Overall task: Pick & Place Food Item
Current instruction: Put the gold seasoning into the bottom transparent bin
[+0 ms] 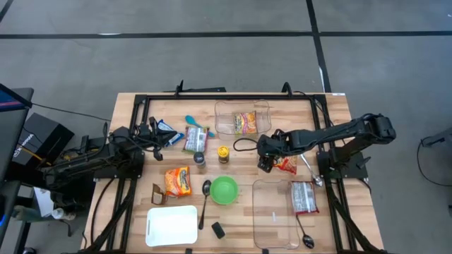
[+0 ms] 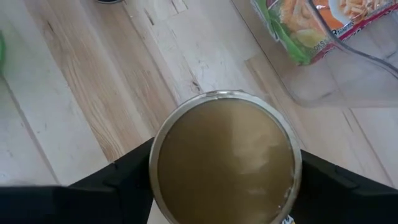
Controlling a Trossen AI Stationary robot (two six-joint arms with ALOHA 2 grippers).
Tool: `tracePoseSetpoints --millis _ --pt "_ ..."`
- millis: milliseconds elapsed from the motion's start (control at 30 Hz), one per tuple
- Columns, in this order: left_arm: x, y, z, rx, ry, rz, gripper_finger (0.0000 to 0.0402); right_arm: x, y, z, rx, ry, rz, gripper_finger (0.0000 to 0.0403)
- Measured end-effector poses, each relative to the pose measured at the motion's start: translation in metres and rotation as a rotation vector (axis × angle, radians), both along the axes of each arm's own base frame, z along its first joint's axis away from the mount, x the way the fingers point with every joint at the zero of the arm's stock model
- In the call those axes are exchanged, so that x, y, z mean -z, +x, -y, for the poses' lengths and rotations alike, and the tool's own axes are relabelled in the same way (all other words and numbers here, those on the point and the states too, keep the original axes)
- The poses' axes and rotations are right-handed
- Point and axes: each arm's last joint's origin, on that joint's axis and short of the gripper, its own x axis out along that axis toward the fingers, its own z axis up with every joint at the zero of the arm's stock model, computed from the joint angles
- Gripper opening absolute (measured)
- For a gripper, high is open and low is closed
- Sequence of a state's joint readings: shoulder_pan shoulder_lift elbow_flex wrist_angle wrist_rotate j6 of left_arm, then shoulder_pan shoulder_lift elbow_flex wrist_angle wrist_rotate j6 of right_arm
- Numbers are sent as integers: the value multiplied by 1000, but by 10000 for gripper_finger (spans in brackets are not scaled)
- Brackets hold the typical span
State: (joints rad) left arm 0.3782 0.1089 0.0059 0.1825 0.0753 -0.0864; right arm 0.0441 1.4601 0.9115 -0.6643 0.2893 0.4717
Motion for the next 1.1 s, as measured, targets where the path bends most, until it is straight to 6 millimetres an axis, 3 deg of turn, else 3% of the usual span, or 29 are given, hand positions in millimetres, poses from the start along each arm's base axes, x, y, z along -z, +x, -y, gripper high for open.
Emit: tracePoseSetpoints --millis 700,1100 --pt "0 0 0 0 0 0 1 -2 -1 0 -1 0 0 281" --pt "0 0 0 0 0 0 1 -47 12 -9 -47 -4 40 281"
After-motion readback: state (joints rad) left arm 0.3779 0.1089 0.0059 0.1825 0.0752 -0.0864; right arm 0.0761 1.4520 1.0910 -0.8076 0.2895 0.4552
